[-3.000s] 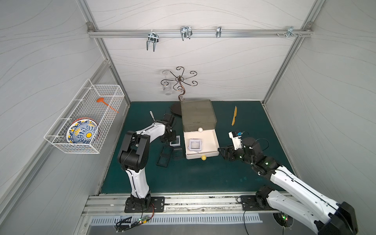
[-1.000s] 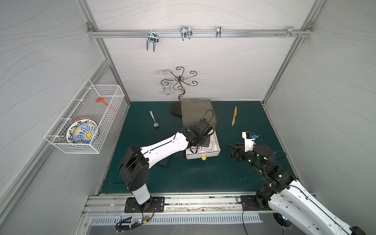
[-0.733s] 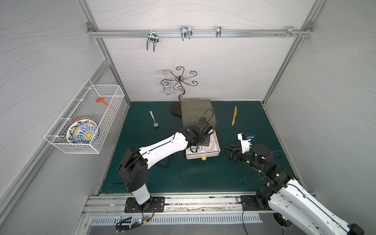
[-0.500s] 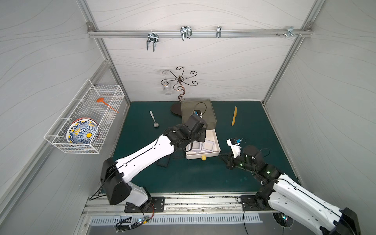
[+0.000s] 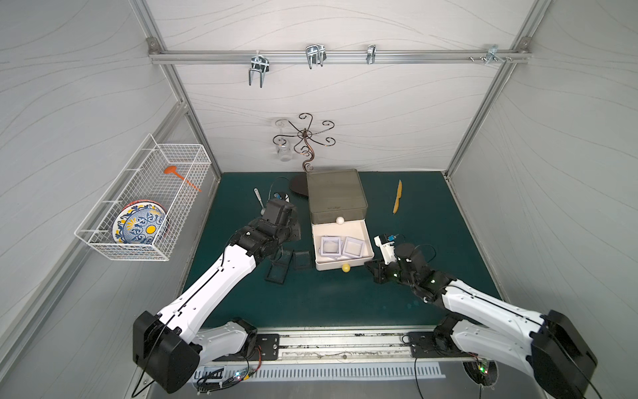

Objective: Place the brooch boxes into the drawer by color
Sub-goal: Close the drawer in the storage box.

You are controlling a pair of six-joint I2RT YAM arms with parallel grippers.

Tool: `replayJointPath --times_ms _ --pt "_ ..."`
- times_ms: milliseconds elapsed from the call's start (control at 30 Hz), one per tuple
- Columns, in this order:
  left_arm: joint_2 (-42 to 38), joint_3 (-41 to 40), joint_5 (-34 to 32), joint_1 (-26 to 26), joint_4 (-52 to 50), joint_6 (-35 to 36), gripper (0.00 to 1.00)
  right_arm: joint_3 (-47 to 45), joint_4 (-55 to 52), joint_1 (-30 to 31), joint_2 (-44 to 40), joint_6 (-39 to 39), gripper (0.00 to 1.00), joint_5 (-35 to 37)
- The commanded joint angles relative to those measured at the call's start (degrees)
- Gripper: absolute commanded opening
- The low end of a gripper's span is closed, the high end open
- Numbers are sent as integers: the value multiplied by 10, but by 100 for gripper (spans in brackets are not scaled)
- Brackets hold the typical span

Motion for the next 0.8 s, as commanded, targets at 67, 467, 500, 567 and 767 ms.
replayJointPath --times_ms 67,467,500,567,767 --pt "-30 -32 5 19 42 -11 38 61 57 -7 46 1 0 8" --pt "-95 -111 16 19 25 -41 38 137 59 -11 133 -13 0 11" --pt "-101 -116 15 19 26 -42 38 140 63 -12 144 -9 0 15" --pt "-107 -122 9 19 25 -41 39 148 64 -12 156 -5 0 14" --pt "-107 -123 -16 19 13 -26 40 148 -4 -9 50 -20 0 0"
